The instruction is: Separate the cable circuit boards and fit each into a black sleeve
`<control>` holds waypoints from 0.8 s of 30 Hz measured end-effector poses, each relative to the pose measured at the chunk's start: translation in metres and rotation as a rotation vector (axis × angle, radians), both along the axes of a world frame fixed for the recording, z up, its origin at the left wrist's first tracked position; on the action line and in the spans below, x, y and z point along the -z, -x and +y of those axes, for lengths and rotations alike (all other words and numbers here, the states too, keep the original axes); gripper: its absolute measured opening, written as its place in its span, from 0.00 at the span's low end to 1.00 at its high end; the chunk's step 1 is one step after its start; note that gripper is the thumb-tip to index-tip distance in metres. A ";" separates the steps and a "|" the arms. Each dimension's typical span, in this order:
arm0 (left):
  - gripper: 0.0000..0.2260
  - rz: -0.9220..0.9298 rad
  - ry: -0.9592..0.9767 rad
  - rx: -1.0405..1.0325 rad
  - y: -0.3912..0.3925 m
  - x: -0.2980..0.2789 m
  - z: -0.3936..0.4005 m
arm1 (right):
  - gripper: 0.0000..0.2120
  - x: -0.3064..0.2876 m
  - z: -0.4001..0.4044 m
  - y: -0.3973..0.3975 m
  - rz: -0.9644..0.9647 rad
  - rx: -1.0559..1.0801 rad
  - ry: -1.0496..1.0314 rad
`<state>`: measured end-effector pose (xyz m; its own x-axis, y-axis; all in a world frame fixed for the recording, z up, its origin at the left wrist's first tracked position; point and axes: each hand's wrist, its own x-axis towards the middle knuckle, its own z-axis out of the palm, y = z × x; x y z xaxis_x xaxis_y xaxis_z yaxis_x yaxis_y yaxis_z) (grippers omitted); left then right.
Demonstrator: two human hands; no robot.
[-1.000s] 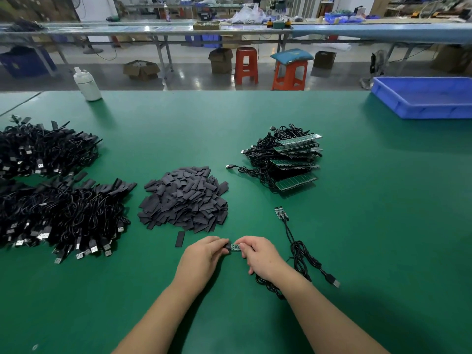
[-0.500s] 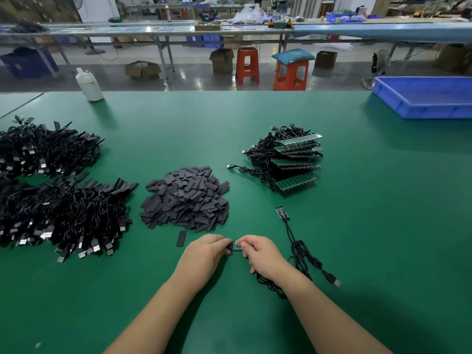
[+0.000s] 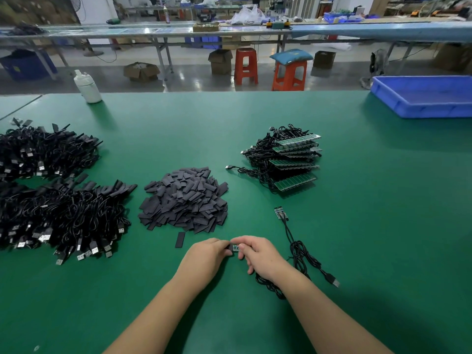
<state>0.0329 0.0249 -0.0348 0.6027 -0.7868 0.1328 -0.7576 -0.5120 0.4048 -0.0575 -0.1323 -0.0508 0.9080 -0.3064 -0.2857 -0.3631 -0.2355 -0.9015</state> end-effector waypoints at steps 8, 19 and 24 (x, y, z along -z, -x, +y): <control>0.11 -0.024 -0.055 0.048 0.002 -0.002 -0.008 | 0.20 -0.006 -0.001 0.001 -0.017 -0.027 -0.072; 0.10 -0.064 0.078 -0.004 0.000 -0.008 -0.001 | 0.10 -0.008 0.001 0.001 -0.005 0.000 -0.066; 0.11 -0.080 0.027 0.000 -0.001 -0.003 0.000 | 0.12 -0.006 0.000 0.002 -0.001 -0.024 -0.010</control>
